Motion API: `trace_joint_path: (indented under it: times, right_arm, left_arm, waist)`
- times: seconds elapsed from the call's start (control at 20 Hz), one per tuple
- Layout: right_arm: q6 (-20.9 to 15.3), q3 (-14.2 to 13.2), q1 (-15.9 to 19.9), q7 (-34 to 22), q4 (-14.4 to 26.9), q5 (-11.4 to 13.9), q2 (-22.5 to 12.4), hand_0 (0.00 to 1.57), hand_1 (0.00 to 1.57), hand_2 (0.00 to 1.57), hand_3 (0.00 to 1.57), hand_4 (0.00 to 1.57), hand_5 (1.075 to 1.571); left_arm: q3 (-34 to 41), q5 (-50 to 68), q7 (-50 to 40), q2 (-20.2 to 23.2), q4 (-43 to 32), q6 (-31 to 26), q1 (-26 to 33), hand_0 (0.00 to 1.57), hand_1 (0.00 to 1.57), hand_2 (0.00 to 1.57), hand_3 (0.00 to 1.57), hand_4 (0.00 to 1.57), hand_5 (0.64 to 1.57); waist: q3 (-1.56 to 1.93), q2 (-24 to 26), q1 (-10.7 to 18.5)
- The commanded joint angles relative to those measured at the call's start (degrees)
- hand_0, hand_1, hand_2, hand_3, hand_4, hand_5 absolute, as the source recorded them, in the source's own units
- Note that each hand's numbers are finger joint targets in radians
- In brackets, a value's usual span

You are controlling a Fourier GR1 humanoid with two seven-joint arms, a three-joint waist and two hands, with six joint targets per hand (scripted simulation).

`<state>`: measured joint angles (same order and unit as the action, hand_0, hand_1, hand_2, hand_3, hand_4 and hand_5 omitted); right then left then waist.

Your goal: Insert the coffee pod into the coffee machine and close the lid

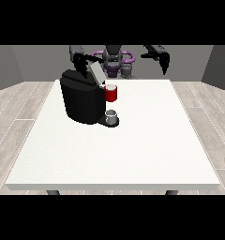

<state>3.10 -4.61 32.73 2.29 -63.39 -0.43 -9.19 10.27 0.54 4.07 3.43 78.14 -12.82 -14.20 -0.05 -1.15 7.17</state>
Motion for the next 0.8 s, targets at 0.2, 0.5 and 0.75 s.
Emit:
trace_joint_path:
  times: [0.2, 0.5, 0.75]
  right_arm:
    - [0.8, -1.6, 4.9, 1.9, 4.8, 0.0, -0.5, 0.0, 0.0, 0.0, 0.0, 0.0, 1.571]
    - [-1.3, 3.4, 5.7, 2.4, 3.1, 3.8, 3.9, 0.0, 0.0, 0.0, 0.0, 0.0, 1.571]
    - [0.7, 1.8, 6.4, 1.7, 4.6, 3.1, 1.6, 0.0, 0.0, 0.0, 0.0, 0.08, 1.571]
  left_arm:
    - [-0.6, 0.9, -1.8, 1.7, 3.6, 0.7, -0.9, 0.0, 0.0, 0.0, 0.0, 0.0, 1.571]
    - [0.1, -0.3, 2.6, 1.7, -1.4, 2.9, -2.3, 0.0, 0.0, 0.0, 0.0, 0.0, 1.571]
    - [0.1, 0.6, -0.7, 3.5, 0.0, 2.0, -0.3, 0.0, 0.0, 0.0, 0.0, 0.0, 1.571]
  waist:
    - [0.06, -3.1, 1.3]
    - [0.04, -4.6, -1.4]
    - [0.05, -2.1, -0.4]
